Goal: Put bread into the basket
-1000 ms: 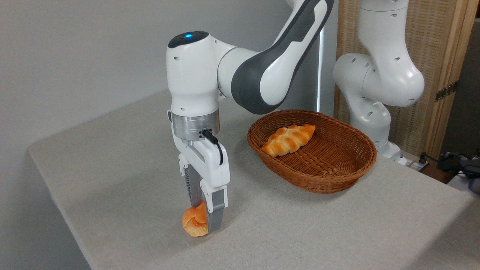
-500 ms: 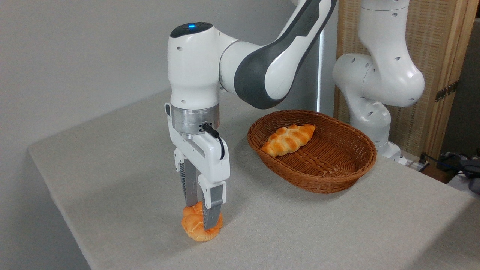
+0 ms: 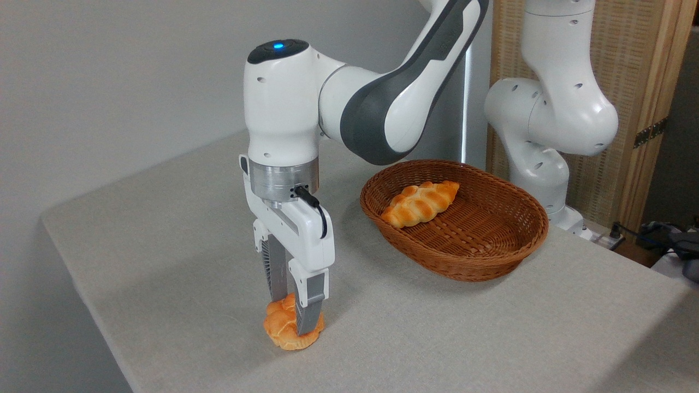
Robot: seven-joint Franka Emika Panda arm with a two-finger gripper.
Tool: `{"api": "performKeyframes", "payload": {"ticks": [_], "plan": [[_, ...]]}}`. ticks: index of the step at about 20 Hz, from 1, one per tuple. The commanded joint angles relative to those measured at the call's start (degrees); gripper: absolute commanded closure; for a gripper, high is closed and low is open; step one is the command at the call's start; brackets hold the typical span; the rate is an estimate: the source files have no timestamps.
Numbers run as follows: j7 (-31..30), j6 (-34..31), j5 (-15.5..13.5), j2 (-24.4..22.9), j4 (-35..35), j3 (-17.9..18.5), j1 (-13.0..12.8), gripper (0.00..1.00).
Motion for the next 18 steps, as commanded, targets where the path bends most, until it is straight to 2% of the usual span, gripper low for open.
{"api": "performKeyframes", "payload": {"ticks": [1, 5, 7, 8, 9, 11, 18], "plan": [[0.6, 1.3, -0.9, 0.6, -0.3, 0.0, 0.0, 0.0], [0.6, 1.3, -0.8, 0.8, -0.3, 0.0, 0.0, 0.02], [0.7, 1.3, -0.7, 0.8, -0.3, 0.0, -0.1, 0.17], [0.7, 1.2, -0.7, 0.8, -0.3, 0.0, -0.1, 0.3], [0.8, 1.2, -0.7, 0.8, -0.3, 0.0, -0.1, 0.35], [0.8, 1.2, -0.6, 0.8, -0.4, 0.0, -0.1, 0.39], [0.9, 1.1, -0.4, 1.1, -0.4, 0.0, -0.1, 0.43]]}}
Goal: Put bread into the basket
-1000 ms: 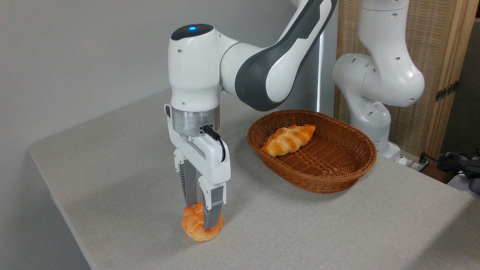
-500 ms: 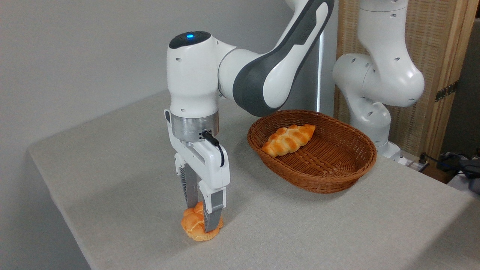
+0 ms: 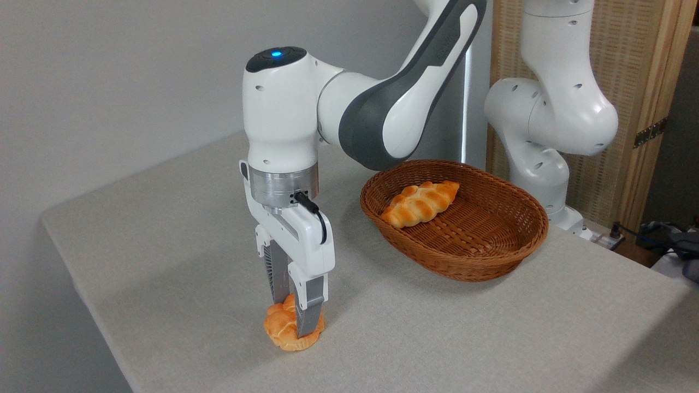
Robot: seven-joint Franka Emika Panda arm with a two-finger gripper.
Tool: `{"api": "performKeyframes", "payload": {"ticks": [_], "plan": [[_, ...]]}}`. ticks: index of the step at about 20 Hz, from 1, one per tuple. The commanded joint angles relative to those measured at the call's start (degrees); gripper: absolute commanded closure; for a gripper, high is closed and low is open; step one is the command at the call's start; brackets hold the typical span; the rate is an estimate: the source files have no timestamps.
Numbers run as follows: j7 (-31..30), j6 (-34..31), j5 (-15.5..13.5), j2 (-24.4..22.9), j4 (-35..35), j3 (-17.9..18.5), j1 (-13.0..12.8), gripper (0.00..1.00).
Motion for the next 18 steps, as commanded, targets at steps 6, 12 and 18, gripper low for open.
{"api": "performKeyframes", "payload": {"ticks": [6, 12, 18], "plan": [[1.3, 0.7, -0.4, 0.2, -0.4, 0.1, -0.1, 0.45], [1.2, -0.6, -0.5, -0.9, -0.1, 0.2, -0.1, 0.46], [1.2, -10.4, -1.0, -8.6, -0.1, 0.2, -0.2, 0.46]]}}
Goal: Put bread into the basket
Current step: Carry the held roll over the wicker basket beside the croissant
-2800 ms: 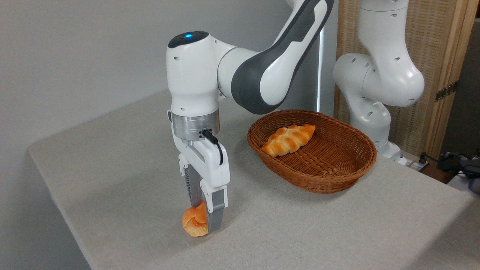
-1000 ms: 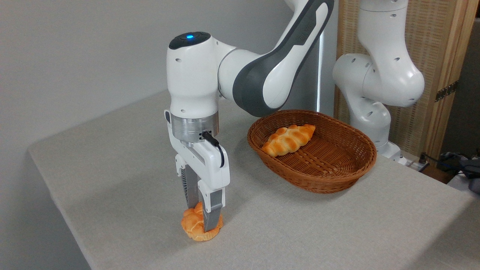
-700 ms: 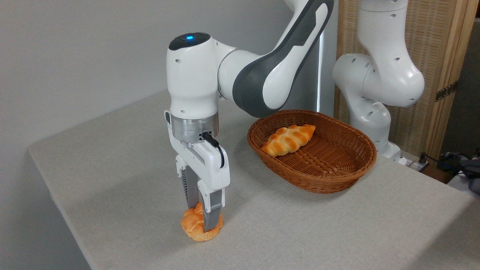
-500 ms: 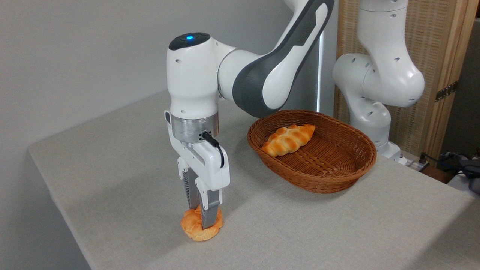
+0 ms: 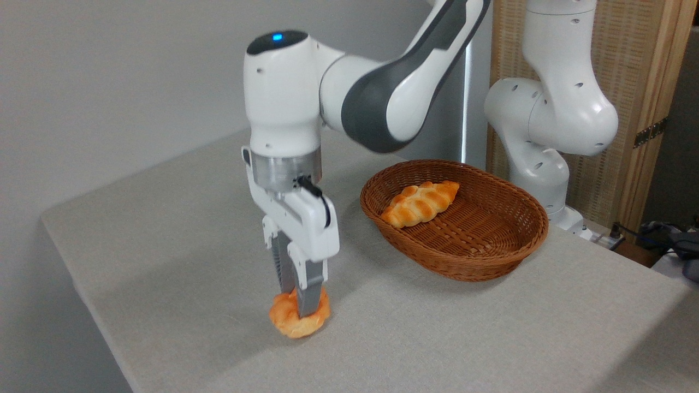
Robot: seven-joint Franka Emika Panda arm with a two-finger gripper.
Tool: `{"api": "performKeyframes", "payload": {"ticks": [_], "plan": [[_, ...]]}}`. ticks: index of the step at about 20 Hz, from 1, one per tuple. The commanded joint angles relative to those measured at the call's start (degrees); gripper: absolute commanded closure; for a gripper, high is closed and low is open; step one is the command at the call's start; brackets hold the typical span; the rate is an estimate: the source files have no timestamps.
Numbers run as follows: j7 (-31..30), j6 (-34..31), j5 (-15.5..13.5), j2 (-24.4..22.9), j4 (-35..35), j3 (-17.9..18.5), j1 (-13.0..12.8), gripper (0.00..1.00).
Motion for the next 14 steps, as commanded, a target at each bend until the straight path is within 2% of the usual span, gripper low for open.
{"api": "performKeyframes", "payload": {"ticks": [1, 5, 7, 11, 14], "plan": [[1.2, -8.1, -1.0, -6.9, -0.3, 0.2, -0.4, 0.47], [1.3, -15.5, -1.0, -12.3, -0.4, 0.2, -2.0, 0.47], [2.7, -20.5, -1.0, -15.3, -0.6, 0.9, -3.5, 0.47], [5.6, -29.7, -0.9, -20.9, -2.1, 1.1, -4.2, 0.47], [10.5, -32.6, -0.2, -27.3, -7.5, 4.2, -6.3, 0.47]]}}
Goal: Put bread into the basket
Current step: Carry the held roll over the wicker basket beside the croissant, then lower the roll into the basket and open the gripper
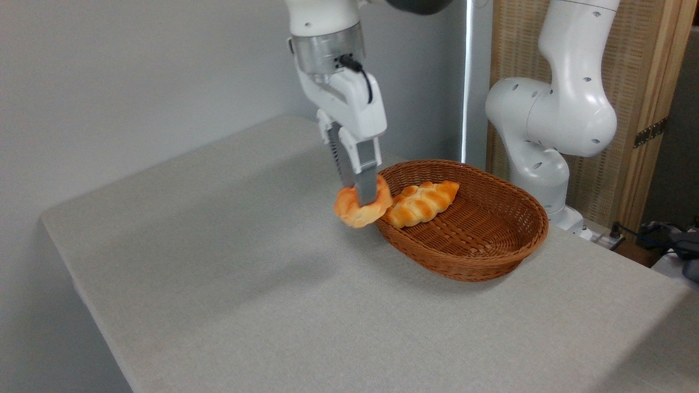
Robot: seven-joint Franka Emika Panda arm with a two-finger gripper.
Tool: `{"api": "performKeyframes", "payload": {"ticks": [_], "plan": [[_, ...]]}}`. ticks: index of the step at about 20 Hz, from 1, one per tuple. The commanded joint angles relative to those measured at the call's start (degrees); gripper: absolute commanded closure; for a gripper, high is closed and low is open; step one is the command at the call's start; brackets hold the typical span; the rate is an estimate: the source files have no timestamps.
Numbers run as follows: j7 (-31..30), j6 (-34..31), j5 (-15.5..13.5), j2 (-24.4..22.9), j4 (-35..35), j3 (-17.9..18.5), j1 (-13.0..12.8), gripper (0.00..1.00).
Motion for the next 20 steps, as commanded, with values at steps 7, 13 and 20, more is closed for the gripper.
{"api": "performKeyframes", "payload": {"ticks": [7, 13, 20], "plan": [[12.0, -3.0, 8.6, -15.6, -16.1, 9.2, -6.1, 0.47], [12.4, -2.8, 10.8, -15.0, -20.2, 9.3, -7.7, 0.42], [12.4, -2.1, 10.7, -13.7, -21.3, 9.3, -9.4, 0.11]]}}
